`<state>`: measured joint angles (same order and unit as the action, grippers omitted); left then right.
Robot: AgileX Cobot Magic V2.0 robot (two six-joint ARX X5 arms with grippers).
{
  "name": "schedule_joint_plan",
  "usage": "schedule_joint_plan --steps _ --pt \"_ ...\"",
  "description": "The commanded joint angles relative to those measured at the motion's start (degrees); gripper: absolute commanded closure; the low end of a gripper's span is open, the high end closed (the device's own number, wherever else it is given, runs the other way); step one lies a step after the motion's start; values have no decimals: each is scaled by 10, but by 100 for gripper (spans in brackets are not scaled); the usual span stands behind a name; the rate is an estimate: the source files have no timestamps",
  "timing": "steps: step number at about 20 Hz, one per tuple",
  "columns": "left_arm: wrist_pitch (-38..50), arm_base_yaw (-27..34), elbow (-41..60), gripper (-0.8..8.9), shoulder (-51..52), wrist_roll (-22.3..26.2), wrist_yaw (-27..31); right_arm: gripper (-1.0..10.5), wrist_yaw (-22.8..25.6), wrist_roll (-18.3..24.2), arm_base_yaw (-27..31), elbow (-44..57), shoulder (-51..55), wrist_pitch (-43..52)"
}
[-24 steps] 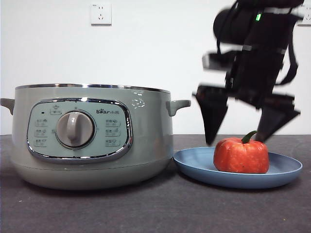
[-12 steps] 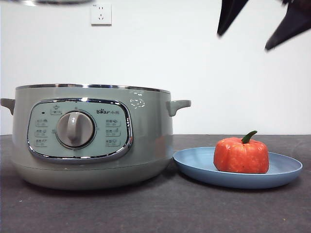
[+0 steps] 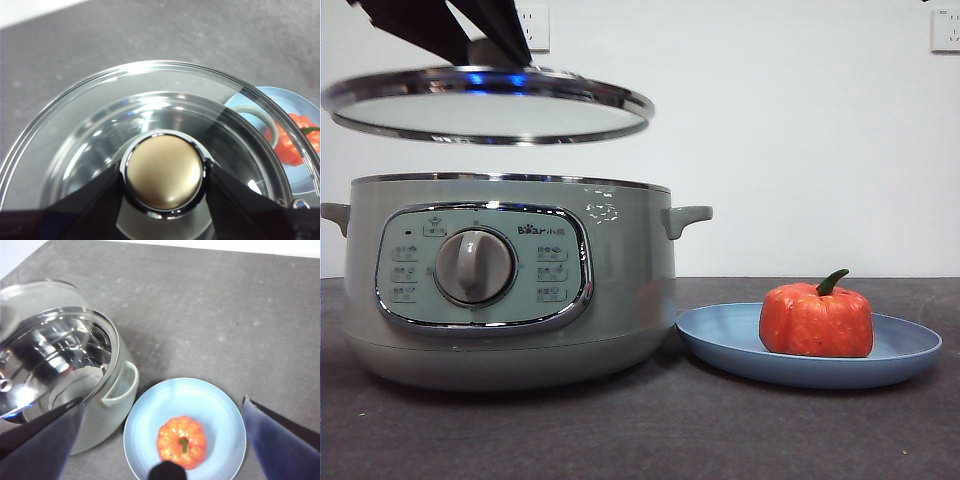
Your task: Take the pumpkin out from the steamer,put the pumpkin in the blue plate,close the lid
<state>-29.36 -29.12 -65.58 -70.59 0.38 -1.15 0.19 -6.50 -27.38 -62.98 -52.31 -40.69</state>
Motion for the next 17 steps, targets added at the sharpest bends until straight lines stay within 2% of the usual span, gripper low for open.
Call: schedule_joint_plan --steps 1,17 --pt "33 -4 -5 822 -14 -7 -5 321 2 -6 -1 3 0 -2" --pt "9 -6 -5 816 -102 -3 -4 322 2 -5 -1 3 0 -3"
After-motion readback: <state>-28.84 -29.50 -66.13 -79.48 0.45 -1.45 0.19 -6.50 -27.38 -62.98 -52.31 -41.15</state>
